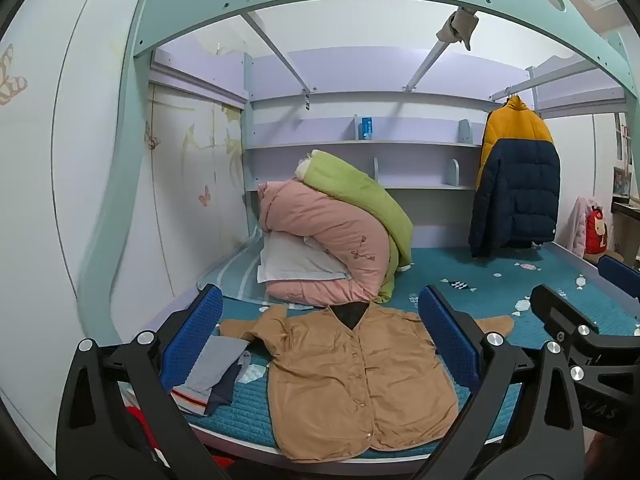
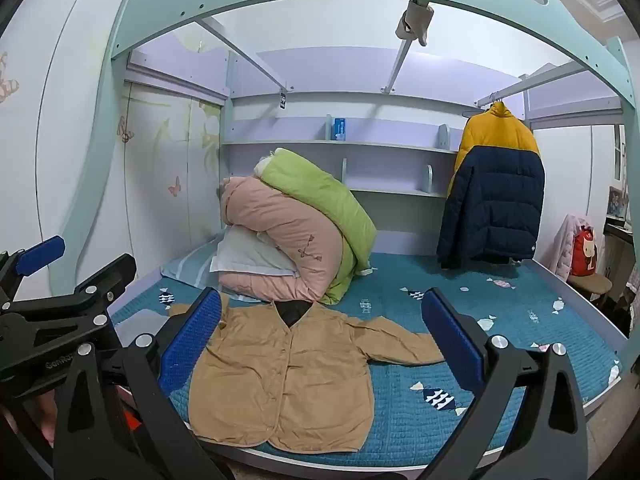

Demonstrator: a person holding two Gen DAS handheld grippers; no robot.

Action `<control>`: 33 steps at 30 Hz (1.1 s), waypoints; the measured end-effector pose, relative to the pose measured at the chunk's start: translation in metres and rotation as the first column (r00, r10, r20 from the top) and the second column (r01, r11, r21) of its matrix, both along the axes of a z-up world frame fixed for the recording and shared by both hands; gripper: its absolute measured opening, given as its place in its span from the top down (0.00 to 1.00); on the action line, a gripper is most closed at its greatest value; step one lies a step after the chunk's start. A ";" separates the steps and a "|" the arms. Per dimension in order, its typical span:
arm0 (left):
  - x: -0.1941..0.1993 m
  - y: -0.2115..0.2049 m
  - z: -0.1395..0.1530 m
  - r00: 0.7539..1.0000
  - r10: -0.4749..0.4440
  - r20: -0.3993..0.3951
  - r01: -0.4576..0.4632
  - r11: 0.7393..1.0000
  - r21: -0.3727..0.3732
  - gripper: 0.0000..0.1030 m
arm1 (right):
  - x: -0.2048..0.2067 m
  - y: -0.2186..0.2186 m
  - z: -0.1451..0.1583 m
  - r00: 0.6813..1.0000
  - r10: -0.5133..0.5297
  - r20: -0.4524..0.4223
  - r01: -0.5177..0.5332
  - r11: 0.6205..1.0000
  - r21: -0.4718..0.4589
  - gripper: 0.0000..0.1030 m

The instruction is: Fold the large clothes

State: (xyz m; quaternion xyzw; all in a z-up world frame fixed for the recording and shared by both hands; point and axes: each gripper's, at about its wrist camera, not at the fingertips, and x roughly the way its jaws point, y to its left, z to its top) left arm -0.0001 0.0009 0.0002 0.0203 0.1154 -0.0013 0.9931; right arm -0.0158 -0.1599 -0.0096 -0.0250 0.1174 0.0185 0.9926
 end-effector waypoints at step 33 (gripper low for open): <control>-0.003 0.004 0.017 1.000 0.015 0.020 -0.015 0.999 0.028 0.05 | -0.002 0.003 0.009 1.000 0.003 0.002 -0.003 1.000 0.011 0.06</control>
